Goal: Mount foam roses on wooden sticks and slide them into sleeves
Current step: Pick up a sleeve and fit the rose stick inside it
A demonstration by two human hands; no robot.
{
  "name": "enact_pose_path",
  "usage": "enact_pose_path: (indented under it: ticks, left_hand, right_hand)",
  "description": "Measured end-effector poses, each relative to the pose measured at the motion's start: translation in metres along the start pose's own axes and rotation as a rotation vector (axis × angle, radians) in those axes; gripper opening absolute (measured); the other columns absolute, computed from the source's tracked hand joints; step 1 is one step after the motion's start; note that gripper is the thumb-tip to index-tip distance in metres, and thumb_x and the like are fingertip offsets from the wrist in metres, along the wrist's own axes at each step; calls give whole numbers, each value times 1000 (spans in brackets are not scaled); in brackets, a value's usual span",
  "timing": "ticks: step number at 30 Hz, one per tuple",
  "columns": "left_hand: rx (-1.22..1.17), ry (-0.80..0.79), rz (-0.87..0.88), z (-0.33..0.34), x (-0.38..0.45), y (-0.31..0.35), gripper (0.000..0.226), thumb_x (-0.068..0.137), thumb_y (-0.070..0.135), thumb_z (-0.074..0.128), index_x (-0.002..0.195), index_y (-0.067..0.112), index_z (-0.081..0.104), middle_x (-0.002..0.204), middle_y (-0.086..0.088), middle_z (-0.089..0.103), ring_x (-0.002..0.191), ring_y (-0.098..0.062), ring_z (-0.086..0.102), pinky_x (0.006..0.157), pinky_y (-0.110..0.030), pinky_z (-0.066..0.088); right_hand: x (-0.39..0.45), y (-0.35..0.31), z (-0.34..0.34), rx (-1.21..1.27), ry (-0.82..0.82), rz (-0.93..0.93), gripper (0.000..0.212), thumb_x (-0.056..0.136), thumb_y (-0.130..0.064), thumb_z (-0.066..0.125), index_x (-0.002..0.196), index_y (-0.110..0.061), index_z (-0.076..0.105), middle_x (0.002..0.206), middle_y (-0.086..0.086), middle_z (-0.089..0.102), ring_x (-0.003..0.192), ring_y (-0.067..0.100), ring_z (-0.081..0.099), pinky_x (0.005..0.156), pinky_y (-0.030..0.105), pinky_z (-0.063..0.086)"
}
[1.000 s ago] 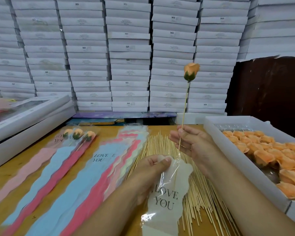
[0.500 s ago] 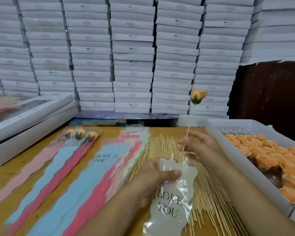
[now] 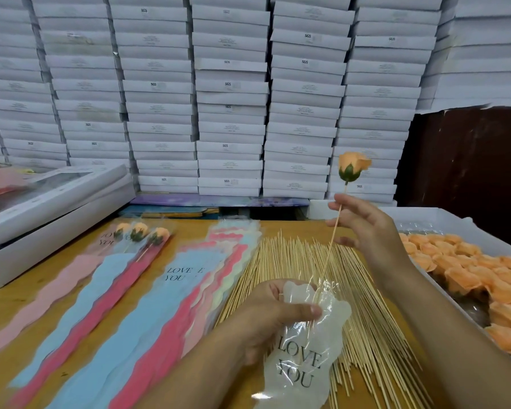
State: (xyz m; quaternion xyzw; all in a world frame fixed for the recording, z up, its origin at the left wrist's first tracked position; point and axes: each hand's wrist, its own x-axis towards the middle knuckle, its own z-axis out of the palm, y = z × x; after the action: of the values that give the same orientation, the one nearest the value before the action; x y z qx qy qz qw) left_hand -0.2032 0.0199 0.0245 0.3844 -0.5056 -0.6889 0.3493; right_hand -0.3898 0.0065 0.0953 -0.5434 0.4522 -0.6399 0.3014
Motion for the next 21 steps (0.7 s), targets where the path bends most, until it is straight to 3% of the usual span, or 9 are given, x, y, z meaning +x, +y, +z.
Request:
enact_pose_path:
  ticks: [5, 8, 11, 15, 19, 21]
  left_hand:
    - [-64, -41, 15, -3, 0, 3, 44, 65, 8, 90, 105, 8, 72, 106, -23, 74, 91, -35, 72, 77, -45, 61]
    - [-115, -35, 31, -4, -1, 5, 47, 64, 7, 89, 108, 7, 70, 107, -24, 73, 93, -37, 71, 91, -54, 55]
    - [-139, -25, 42, -4, 0, 6, 41, 67, 5, 86, 105, 7, 73, 107, -24, 73, 91, -36, 72, 86, -49, 58]
    - [-117, -2, 41, -4, -1, 5, 55, 66, 8, 86, 117, -3, 66, 108, -25, 73, 91, -35, 72, 86, -47, 59]
    - [-113, -14, 22, -4, -2, 6, 59, 67, 7, 86, 119, -7, 64, 110, -27, 72, 90, -35, 72, 83, -45, 60]
    - [-105, -34, 13, -4, -2, 5, 57, 69, 5, 85, 120, -8, 64, 110, -27, 72, 89, -34, 72, 82, -44, 60]
  right_hand:
    - [-21, 12, 0, -58, -100, -4, 31, 101, -13, 50, 120, -31, 65, 112, -12, 73, 104, 9, 66, 78, 27, 51]
    - [-33, 20, 0, -81, -154, 24, 30, 102, -15, 47, 118, -31, 66, 111, -17, 73, 105, 4, 65, 81, 27, 49]
    - [-45, 25, 1, -88, -230, 59, 29, 101, -19, 46, 119, -29, 67, 112, -17, 73, 109, 3, 64, 84, 25, 48]
    - [-55, 30, 1, -92, -312, 80, 33, 94, -36, 54, 122, -25, 68, 115, -17, 72, 113, 3, 64, 97, 28, 47]
    - [-47, 28, 2, -61, -235, 78, 28, 100, -25, 47, 117, -29, 70, 113, -14, 73, 106, 3, 66, 82, 19, 53]
    - [-40, 27, 2, -34, -175, 97, 28, 102, -23, 46, 115, -30, 70, 111, -11, 74, 102, 7, 67, 77, 23, 51]
